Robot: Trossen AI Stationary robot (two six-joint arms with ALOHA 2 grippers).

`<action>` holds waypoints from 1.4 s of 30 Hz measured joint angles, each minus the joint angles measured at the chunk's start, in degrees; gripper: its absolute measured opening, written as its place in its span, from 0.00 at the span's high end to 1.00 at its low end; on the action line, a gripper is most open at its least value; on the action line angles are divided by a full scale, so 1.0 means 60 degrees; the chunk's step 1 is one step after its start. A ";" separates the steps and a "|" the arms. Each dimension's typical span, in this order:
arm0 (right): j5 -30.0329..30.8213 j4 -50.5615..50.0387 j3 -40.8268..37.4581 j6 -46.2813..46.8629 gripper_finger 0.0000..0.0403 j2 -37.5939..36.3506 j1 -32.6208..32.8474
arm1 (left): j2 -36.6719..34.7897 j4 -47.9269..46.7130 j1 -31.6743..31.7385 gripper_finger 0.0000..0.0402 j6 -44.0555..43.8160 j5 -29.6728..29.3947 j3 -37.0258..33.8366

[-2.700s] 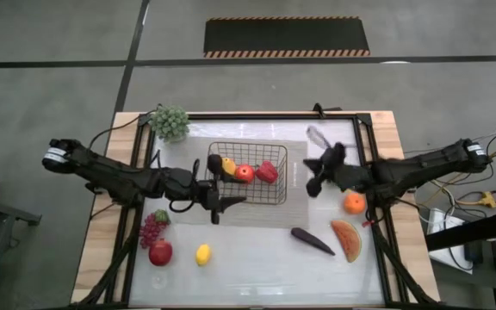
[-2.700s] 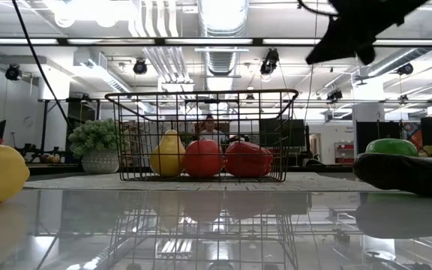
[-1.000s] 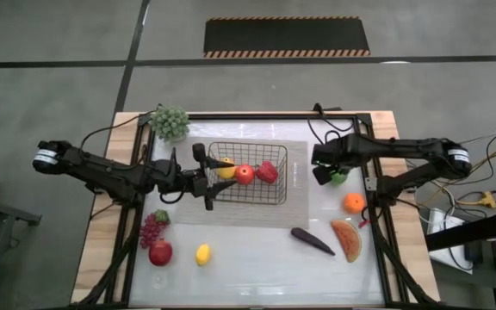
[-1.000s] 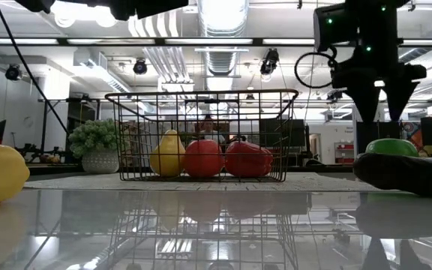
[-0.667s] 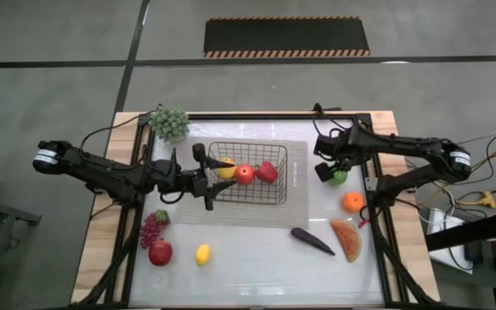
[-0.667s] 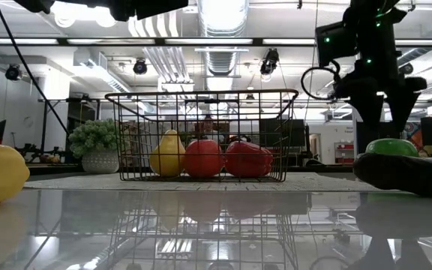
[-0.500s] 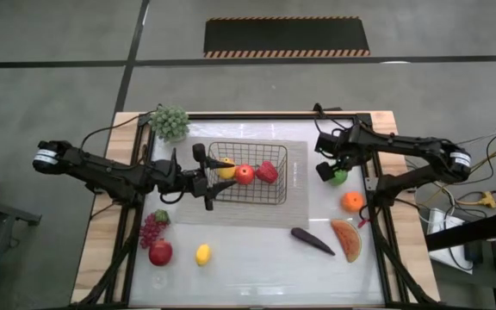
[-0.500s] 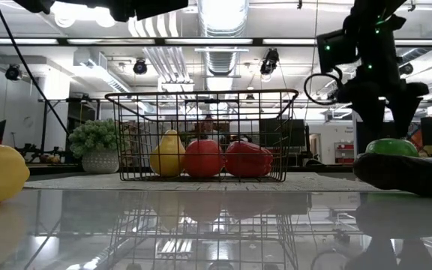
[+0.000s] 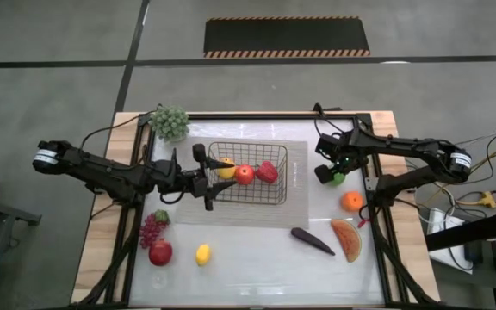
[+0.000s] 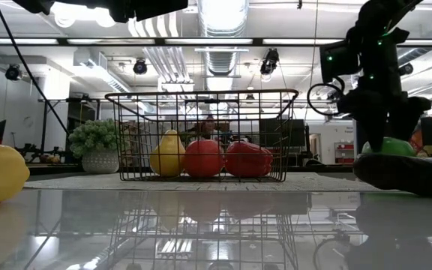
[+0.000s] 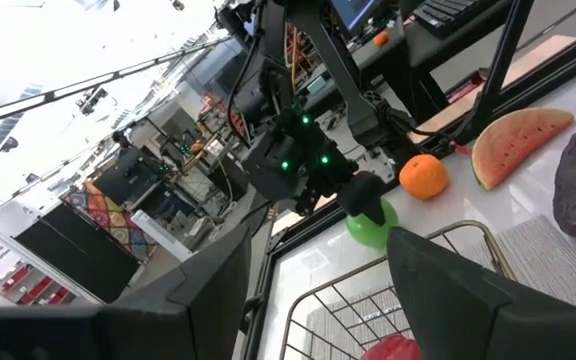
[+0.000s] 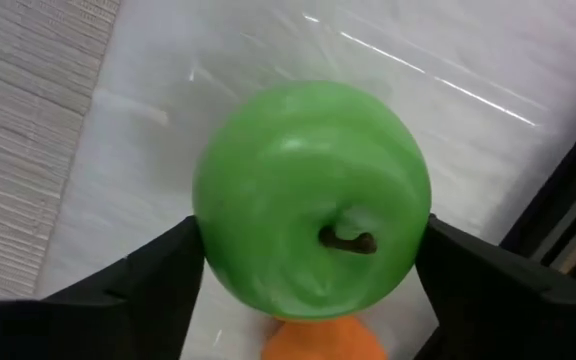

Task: Build produce basket
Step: Put the green apple into the wire basket

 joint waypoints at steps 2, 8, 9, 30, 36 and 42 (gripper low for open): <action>-0.0004 0.0015 0.0009 0.0040 0.27 0.0000 0.0000 | 0.0000 0.0001 0.0000 0.46 0.0000 -0.0002 -0.0013; -0.0008 0.0001 0.0011 0.0052 0.28 -0.0007 0.0000 | 0.0000 0.0044 0.0000 0.46 0.0000 -0.0002 -0.0015; -0.0014 -0.0069 0.0050 0.0059 0.28 -0.0007 0.0000 | -0.0001 0.0045 0.0000 0.46 0.0000 0.0001 -0.0021; 0.0968 -0.1090 0.6146 -0.0251 0.27 0.0759 0.2333 | -0.1167 0.0594 0.0004 0.46 -0.0018 -0.0253 -0.0765; 0.1068 -0.1119 0.8252 -0.2051 0.27 0.2197 0.3429 | -0.1359 0.0767 0.0004 0.46 -0.0022 -0.0253 -0.0894; 0.0990 -0.1172 0.9937 -0.4228 0.27 0.3677 0.3951 | -0.1319 0.0726 0.0004 0.46 -0.0015 -0.0249 -0.0894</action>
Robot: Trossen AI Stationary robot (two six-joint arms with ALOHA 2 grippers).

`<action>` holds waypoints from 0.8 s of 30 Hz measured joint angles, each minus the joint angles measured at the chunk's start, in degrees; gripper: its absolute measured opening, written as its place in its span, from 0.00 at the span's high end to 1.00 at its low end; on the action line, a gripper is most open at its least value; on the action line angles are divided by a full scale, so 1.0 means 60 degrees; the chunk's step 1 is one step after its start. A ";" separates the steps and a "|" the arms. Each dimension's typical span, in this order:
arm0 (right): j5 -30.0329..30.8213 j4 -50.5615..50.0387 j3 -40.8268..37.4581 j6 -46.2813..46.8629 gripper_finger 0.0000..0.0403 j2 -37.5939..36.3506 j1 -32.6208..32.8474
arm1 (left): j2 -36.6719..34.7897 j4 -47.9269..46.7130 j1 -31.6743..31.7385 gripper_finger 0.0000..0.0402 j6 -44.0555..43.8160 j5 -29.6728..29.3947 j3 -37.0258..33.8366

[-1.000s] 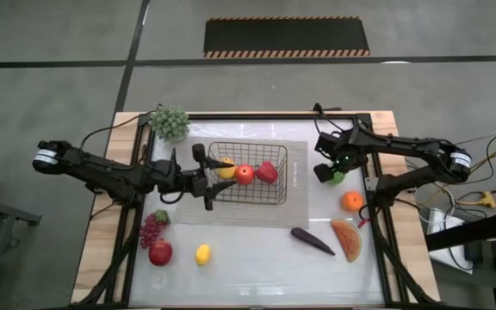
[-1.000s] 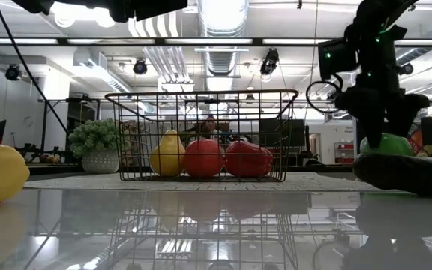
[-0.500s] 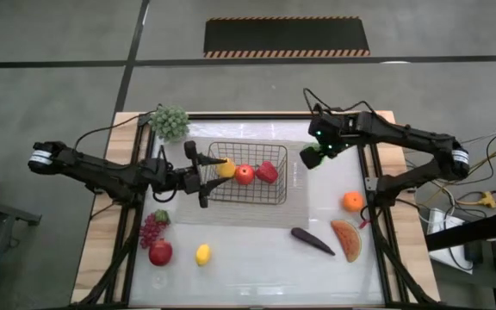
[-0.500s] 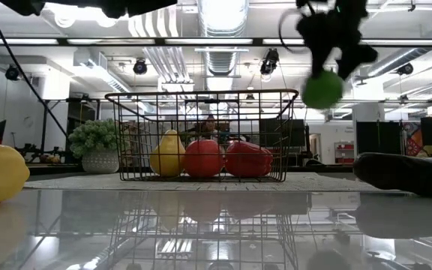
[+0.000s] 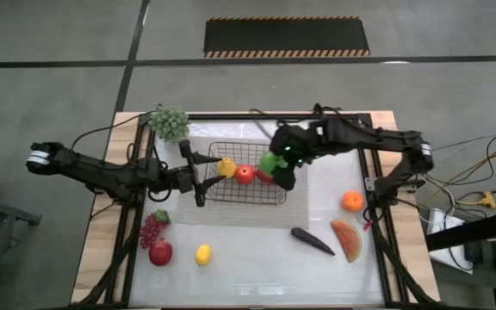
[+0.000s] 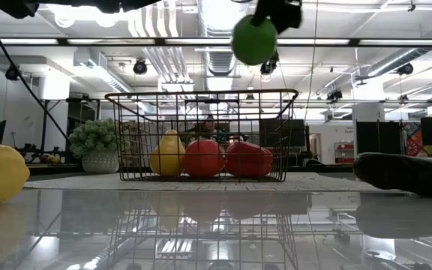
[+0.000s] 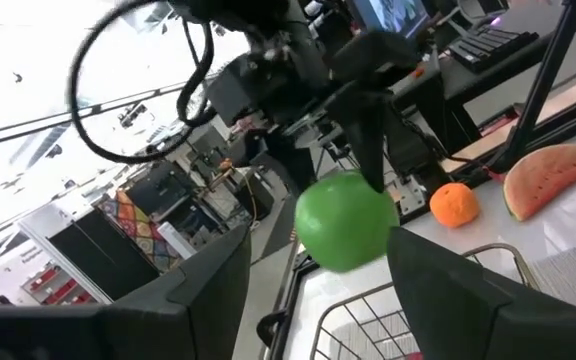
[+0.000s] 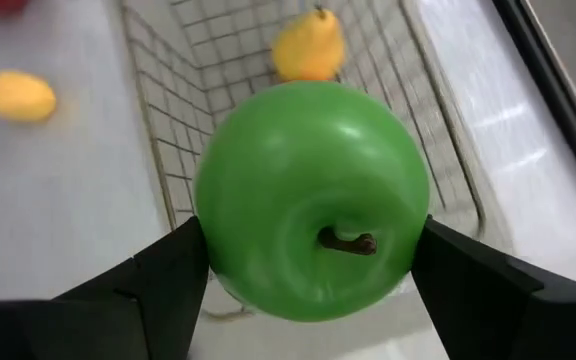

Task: Build produce basket
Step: Put the green apple into the wire basket

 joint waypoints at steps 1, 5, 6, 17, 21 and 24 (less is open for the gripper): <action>-0.0014 -0.0084 0.0247 -0.0360 0.27 0.0221 0.0043 | -0.0002 0.0009 0.0000 0.46 0.0000 0.0000 0.0000; -0.0029 -0.0593 0.1176 -0.1738 0.27 0.1128 0.0179 | 0.0000 0.0009 0.0000 0.46 0.0004 0.0000 0.0000; -0.0029 -0.0684 0.1375 -0.2000 0.27 0.1350 0.0202 | 0.0000 0.0009 0.0000 0.46 0.0004 0.0000 0.0000; -0.0069 -0.1249 0.2298 -0.2760 0.27 0.3042 0.0220 | 0.0022 0.0005 0.0000 0.46 0.0004 0.0000 0.0000; -0.0069 -0.1339 0.2286 -0.2798 0.27 0.3377 0.0224 | 0.0022 -0.0010 0.0000 0.46 0.0000 0.0000 0.0000; -0.0069 -0.1446 0.2282 -0.2765 0.27 0.3619 0.0224 | 0.0022 -0.0010 0.0000 0.46 -0.0004 0.0000 0.0000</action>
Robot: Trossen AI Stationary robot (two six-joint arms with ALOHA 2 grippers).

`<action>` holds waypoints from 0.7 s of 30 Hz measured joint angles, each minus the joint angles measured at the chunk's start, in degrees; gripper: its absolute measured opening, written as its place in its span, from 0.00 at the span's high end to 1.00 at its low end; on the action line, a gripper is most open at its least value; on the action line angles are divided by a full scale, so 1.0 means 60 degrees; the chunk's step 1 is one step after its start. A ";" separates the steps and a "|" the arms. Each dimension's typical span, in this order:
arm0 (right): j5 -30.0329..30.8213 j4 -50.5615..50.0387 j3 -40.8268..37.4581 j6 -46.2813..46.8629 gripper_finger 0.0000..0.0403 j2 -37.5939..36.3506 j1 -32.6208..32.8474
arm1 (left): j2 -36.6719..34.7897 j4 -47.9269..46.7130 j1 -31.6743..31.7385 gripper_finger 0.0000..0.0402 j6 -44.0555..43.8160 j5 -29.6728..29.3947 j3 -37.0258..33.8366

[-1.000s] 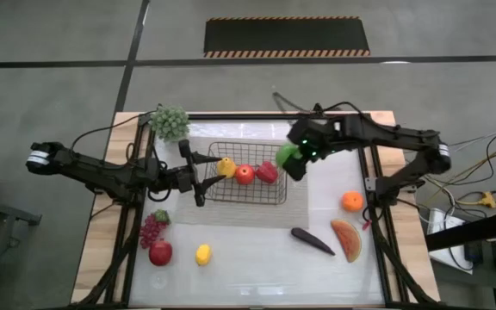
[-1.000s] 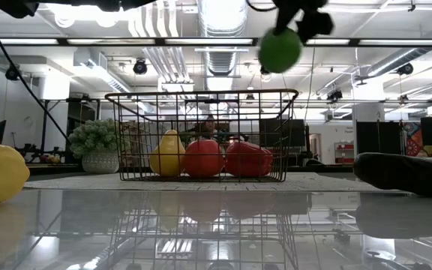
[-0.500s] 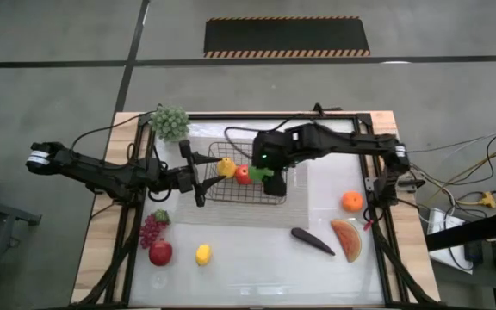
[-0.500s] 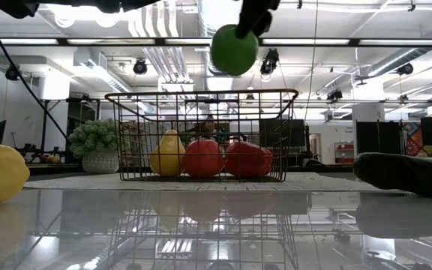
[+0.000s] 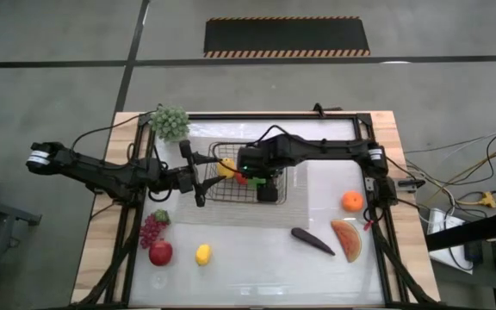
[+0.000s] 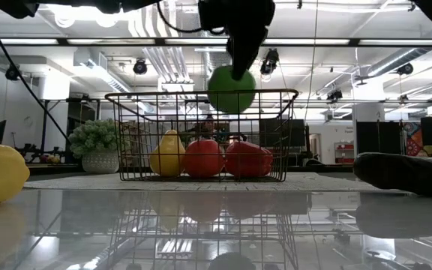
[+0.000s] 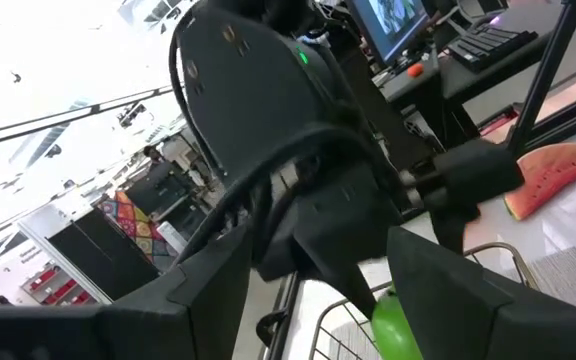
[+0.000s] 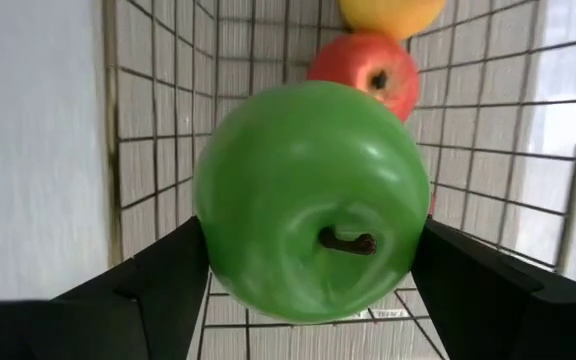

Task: Build produce basket
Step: Put the green apple into the wire basket

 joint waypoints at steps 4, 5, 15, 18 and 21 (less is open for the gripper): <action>0.0000 0.0021 -0.0004 0.0035 0.27 0.0282 0.0007 | 0.0000 0.0000 0.0000 0.46 0.0000 0.0004 0.0000; 0.0000 0.0015 -0.0004 0.0042 0.27 0.0332 0.0010 | 0.0000 -0.0004 0.0000 0.46 0.0000 0.0004 0.0000; 0.0000 0.0210 -0.0149 0.0075 0.27 0.0602 0.0018 | 0.0000 -0.0011 -0.0004 0.46 -0.0004 0.0018 -0.0004; -0.0005 0.0246 -0.0189 0.0210 0.27 0.0602 -0.0002 | 0.0000 -0.0004 -0.0004 0.46 0.0000 0.0015 -0.0004; -0.0011 0.0438 -0.0372 0.0209 0.27 0.0602 -0.0004 | 0.0000 -0.0008 -0.0004 0.46 -0.0002 0.0015 -0.0004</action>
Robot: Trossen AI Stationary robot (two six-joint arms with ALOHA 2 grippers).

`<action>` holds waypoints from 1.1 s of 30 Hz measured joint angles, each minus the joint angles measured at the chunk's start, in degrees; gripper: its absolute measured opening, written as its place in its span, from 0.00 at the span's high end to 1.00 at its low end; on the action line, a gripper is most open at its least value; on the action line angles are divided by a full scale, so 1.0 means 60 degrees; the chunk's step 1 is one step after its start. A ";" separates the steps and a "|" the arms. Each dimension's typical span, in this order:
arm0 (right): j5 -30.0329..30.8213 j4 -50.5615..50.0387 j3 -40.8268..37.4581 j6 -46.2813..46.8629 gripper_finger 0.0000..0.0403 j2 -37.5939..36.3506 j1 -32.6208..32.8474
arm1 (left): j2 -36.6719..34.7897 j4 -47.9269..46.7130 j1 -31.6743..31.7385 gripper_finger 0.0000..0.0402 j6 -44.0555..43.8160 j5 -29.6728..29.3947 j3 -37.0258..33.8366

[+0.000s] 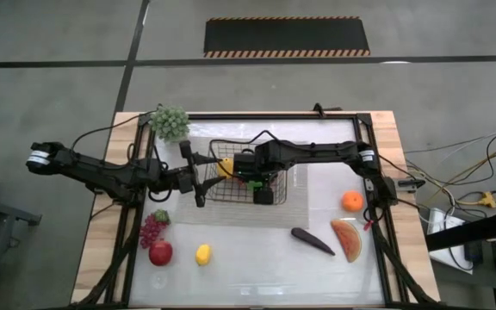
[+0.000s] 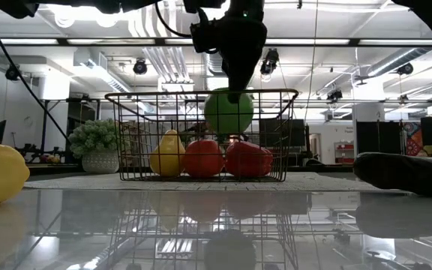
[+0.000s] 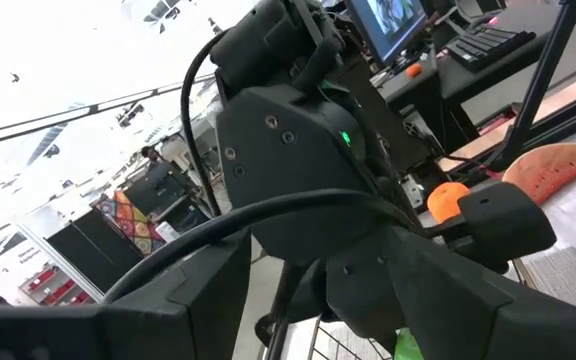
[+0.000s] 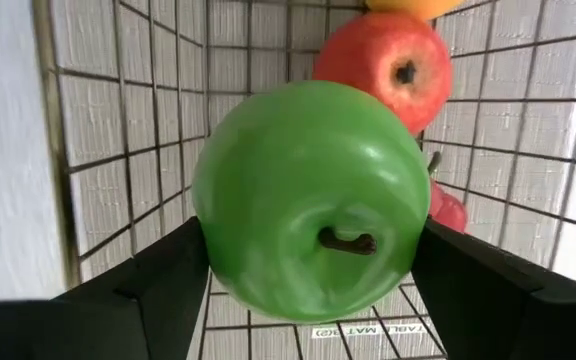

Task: Build produce basket
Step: Put the green apple into the wire basket

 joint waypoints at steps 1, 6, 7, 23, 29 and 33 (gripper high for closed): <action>-0.0008 0.0042 -0.0107 -0.0003 0.27 0.0000 0.0000 | 0.0000 -0.0003 0.0000 0.46 -0.0001 0.0004 0.0000; -0.0424 0.0533 -0.0718 -0.0002 0.27 0.0000 -0.0004 | 0.0000 0.0003 0.0000 0.46 0.0002 0.0000 0.0000; -0.0467 0.0730 -0.0874 -0.0007 0.27 0.0000 -0.0001 | 0.0000 0.0001 0.0000 0.46 0.0002 0.0000 0.0000; -0.0472 0.1630 -0.2076 -0.0178 0.26 -0.0007 -0.0011 | 0.0004 0.0014 0.0000 0.46 0.0002 -0.0006 0.0000; -0.0408 0.1660 -0.2083 -0.0161 0.16 -0.0007 -0.0025 | 0.0004 0.0023 0.0004 0.46 0.0006 -0.0011 0.0000; -0.0401 0.1667 -0.2083 -0.0145 0.11 -0.0014 -0.0025 | 0.0004 0.0026 0.0002 0.46 0.0006 -0.0011 0.0000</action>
